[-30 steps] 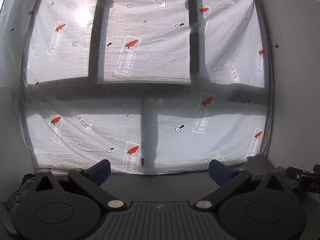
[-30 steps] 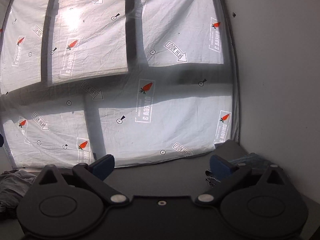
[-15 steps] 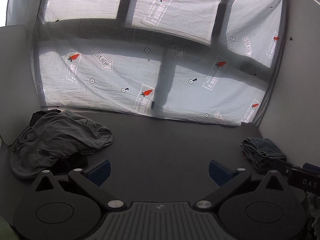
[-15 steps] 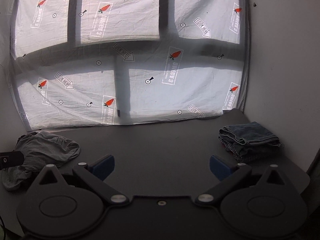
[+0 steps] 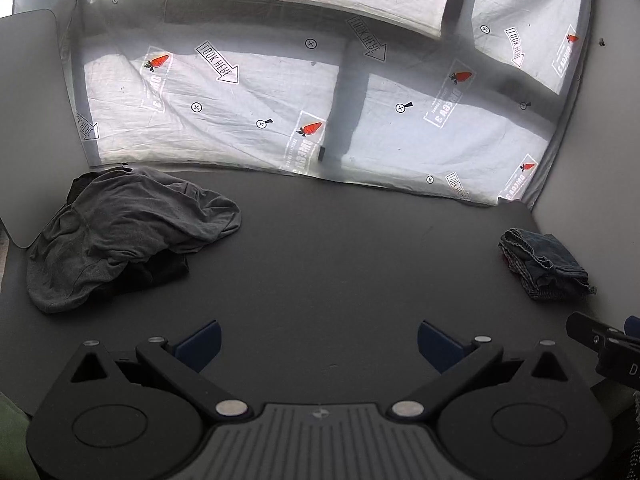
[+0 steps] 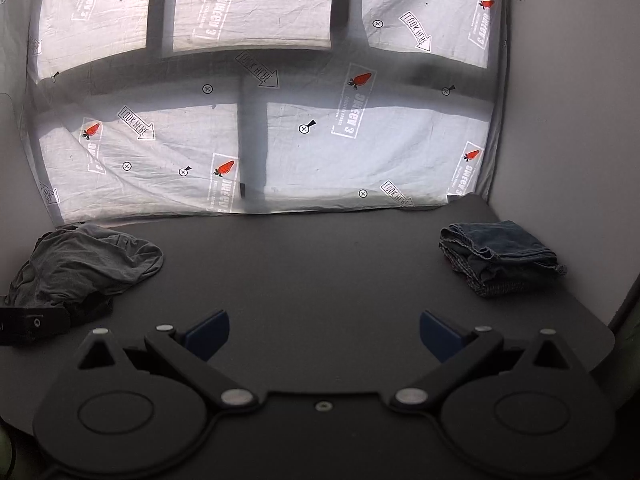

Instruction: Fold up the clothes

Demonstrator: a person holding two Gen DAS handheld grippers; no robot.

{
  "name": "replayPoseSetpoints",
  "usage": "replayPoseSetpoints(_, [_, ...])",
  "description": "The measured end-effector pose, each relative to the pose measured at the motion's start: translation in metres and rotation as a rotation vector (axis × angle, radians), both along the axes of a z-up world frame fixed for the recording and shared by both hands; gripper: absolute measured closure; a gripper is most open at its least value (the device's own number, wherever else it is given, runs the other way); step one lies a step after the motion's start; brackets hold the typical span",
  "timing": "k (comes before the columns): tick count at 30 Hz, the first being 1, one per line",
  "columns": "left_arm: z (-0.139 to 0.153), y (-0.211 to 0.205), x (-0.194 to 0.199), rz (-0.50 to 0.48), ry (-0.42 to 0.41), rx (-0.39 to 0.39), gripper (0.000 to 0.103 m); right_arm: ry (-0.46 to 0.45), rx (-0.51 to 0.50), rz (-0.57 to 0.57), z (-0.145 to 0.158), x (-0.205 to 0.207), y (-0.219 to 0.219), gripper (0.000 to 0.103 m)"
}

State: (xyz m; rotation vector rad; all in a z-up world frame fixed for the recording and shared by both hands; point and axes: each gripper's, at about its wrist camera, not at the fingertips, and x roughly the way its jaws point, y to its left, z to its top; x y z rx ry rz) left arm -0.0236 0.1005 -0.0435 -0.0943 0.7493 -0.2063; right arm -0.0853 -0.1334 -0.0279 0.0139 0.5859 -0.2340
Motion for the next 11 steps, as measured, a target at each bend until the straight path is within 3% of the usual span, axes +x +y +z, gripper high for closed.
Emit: replayPoseSetpoints(11, [0.002, 0.016, -0.003, 0.007, -0.013, -0.007, 0.000, 0.004, 0.010, 0.041, -0.006, 0.001, 0.017, 0.000])
